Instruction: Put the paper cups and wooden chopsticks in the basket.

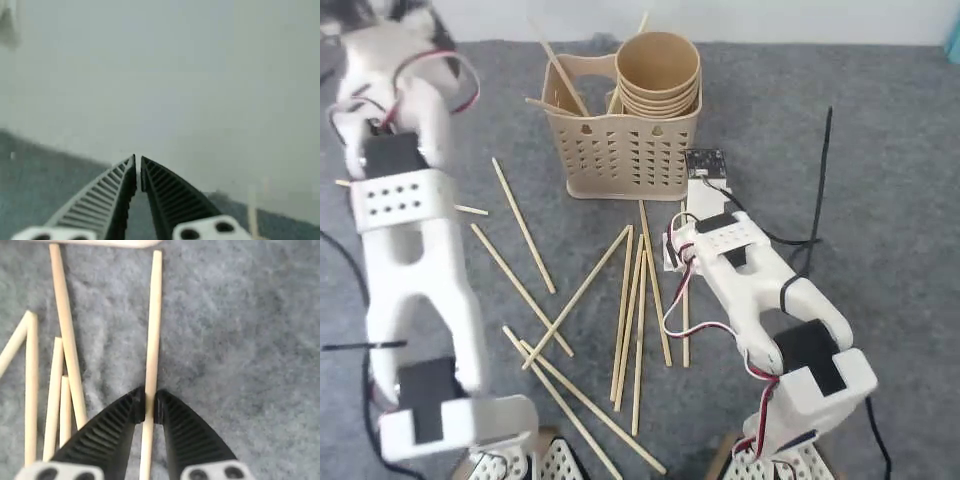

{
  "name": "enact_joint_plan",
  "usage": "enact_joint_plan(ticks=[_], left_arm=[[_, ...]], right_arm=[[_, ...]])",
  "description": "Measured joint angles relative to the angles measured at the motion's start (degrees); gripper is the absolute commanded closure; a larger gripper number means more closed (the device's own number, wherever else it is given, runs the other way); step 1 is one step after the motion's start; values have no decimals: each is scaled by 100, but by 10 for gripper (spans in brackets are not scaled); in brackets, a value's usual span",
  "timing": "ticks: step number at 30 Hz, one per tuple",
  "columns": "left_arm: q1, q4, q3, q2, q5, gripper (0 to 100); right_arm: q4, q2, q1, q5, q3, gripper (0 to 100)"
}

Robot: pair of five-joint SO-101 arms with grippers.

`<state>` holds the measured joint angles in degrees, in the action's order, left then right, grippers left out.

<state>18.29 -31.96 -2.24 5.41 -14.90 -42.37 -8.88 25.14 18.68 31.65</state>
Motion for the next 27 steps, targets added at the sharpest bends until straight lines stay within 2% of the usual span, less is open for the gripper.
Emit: enact_joint_plan(ticks=[3, 8, 13, 16, 21, 27], left_arm=[[387, -642, -9, -431, -492, 988], [1196, -519, -211, -1556, -1424, 987], [1732, -519, -941, -2919, -1846, 987], [1908, -826, -1679, -3780, -1987, 987], [1943, -2207, -3736, -5451, -2119, 977], [1943, -4316, -7156, -7464, -2382, 792]], right_arm=[[-9, 97, -9, 9, 88, 991], [97, 501, -26, -97, 580, 991], [440, 695, -26, -123, 923, 991], [457, 695, -26, -132, 923, 991], [457, 695, -26, -132, 923, 991], [484, 695, -26, -132, 923, 991]])
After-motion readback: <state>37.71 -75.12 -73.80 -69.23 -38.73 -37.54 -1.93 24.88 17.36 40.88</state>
